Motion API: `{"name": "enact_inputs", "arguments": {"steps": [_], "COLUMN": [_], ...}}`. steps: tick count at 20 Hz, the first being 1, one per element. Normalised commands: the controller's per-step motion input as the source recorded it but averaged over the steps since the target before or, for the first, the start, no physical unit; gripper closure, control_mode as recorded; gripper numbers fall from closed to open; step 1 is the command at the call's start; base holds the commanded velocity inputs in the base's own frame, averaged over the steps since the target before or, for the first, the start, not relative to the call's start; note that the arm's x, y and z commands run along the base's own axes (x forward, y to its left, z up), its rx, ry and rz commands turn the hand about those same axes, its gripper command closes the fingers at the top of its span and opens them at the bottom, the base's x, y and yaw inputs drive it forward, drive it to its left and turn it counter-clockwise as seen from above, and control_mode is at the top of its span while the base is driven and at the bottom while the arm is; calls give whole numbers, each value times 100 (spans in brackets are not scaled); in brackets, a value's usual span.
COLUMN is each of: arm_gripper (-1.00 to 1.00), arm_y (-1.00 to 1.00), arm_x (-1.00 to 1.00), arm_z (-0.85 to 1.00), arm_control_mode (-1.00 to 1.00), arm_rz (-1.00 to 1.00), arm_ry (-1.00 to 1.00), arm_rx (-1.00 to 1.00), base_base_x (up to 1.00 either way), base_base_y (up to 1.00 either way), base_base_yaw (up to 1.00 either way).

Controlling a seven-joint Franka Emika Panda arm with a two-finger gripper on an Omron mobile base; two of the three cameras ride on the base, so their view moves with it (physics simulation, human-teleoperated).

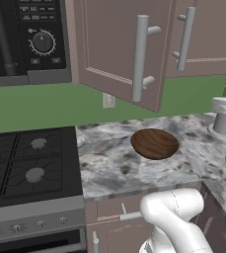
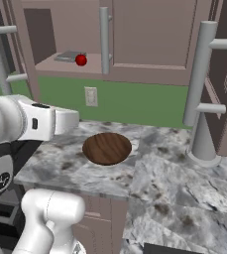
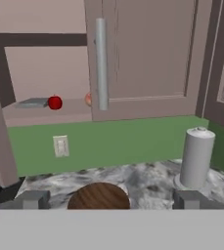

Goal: Open the cabinet. Pick the peach and apple from the cabinet and place them into the bowl. Then close the cabinet.

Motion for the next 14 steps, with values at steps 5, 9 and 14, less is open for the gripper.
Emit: {"name": "enact_inputs", "arguments": {"steps": [5,9,14], "arm_gripper": [-100,-100,-100], "arm_y": [-17,-1,5], "arm_x": [5,22,22], "arm_z": [5,0,0], "arm_control_mode": [-100,-100,-100], "arm_rz": [10,3,1], "arm_ry": [-2,0,3], "arm_rx": [10,2,2], "base_base_x": [0,0,0], "base_base_y": [0,0,0], "base_base_yaw": [0,0,0]}}
